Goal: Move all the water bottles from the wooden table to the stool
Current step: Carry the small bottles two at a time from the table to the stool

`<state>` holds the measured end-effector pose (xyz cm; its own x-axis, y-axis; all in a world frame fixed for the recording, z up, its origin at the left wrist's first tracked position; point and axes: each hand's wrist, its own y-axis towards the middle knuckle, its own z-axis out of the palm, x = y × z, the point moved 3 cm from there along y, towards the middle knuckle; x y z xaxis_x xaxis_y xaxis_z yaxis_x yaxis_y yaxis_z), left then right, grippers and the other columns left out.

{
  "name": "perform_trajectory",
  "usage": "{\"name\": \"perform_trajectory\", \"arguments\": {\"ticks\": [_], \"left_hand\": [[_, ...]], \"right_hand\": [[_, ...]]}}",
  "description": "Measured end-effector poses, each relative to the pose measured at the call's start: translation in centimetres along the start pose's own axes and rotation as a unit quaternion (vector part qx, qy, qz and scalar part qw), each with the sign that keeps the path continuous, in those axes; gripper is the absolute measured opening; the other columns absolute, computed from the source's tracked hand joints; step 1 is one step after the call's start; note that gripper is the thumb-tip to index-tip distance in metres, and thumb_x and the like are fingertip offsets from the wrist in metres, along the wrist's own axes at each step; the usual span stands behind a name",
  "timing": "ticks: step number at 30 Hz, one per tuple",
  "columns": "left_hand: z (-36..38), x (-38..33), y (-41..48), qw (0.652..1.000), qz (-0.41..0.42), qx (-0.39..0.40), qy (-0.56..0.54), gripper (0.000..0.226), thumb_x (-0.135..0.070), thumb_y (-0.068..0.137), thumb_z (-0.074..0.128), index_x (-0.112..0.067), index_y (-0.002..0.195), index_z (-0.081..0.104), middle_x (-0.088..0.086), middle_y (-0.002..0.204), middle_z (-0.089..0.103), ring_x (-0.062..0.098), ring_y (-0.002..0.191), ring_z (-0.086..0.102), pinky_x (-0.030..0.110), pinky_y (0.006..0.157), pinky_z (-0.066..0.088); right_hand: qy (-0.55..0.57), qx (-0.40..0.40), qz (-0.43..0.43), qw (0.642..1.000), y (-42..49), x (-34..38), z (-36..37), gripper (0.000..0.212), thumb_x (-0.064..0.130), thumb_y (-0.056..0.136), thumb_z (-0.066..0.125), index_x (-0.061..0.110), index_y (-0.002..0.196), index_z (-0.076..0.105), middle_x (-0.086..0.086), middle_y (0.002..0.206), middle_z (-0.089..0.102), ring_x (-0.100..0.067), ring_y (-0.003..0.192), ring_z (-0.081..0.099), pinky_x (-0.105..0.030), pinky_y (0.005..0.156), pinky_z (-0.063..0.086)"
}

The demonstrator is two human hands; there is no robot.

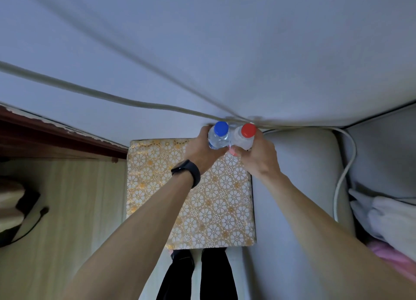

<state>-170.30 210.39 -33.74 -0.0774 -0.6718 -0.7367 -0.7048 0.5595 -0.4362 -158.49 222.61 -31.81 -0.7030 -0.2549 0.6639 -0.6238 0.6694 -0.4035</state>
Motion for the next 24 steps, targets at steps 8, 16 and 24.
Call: {"name": "perform_trajectory", "arguments": {"ticks": [8,16,24], "left_hand": [[-0.9,-0.3,-1.1,0.999,-0.019,0.042,0.021,0.075,-0.023,0.073,0.087,-0.014,0.13,0.039,0.005,0.115,0.066,0.021,0.091,0.064,0.032,0.077,0.054],[-4.7,-1.9,-5.2,0.995,-0.014,0.072,0.063,0.071,-0.036,0.081,0.078,-0.027,0.14,0.04,0.002,0.137,0.059,0.022,0.112,0.063,0.044,0.094,0.054],[-4.6,-3.9,-3.8,0.994,0.054,0.037,0.09,0.059,-0.028,0.087,0.072,-0.03,0.138,0.042,0.0,0.096,0.065,0.018,0.078,0.061,0.02,0.057,0.042]], "right_hand": [[0.051,0.046,0.025,0.997,-1.5,-1.6,0.5,0.073,0.036,0.072,0.086,0.024,0.133,0.048,0.006,0.123,0.066,-0.015,0.111,0.064,-0.028,0.094,0.049],[0.062,0.039,0.085,0.994,-5.7,0.4,-0.6,0.083,0.027,0.081,0.08,0.024,0.148,0.03,0.001,0.136,0.056,-0.021,0.111,0.06,-0.033,0.094,0.047],[0.039,-0.012,0.068,0.997,-3.8,2.9,-1.3,0.067,0.04,0.085,0.076,0.029,0.141,0.041,0.001,0.119,0.063,-0.023,0.107,0.06,-0.027,0.081,0.044]]}}
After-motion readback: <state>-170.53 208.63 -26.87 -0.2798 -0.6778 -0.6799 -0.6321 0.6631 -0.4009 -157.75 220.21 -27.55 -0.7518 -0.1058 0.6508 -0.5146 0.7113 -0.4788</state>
